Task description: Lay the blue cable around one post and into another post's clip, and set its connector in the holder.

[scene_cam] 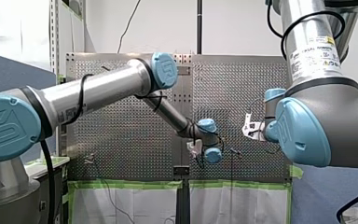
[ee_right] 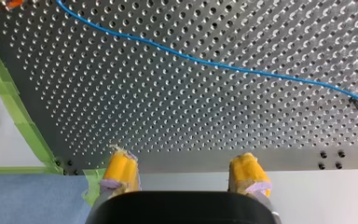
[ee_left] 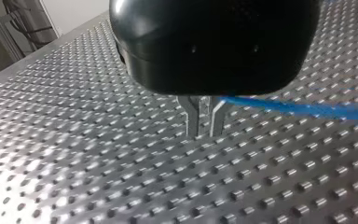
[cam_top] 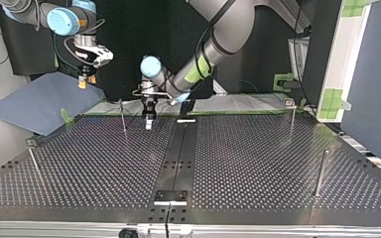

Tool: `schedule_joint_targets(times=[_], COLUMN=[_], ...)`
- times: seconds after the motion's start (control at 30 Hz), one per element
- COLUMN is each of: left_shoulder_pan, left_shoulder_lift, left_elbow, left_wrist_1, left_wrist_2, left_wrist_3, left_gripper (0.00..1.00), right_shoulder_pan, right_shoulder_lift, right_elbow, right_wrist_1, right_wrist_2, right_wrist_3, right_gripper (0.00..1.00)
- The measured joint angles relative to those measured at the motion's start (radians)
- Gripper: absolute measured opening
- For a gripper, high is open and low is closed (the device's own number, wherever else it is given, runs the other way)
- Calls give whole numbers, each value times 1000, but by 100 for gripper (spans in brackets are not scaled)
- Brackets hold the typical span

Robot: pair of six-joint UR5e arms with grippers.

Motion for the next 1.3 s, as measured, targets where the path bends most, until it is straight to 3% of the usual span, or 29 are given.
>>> schedule_joint_targets(times=[0.37,0.5,0.77,1.03,1.3], left_shoulder_pan=[38,46,47,55,62], left_shoulder_lift=[93,128,173,226,237], left_elbow=[-93,-128,-201,-280,-348], left_wrist_1=[92,96,72,132,160], left_wrist_2=[-1,-10,-33,-21,-32], left_wrist_3=[92,107,106,69,59], left_gripper=[17,17,20,20,20], right_shoulder_pan=[0,0,0,0,0], right_shoulder_lift=[0,0,0,0,0], right_elbow=[0,0,0,0,0], right_wrist_1=[1,1,2,0,2], right_wrist_2=[-1,-2,-4,-5,-5], right_wrist_3=[2,2,4,4,4], right_gripper=[98,98,98,98,98])
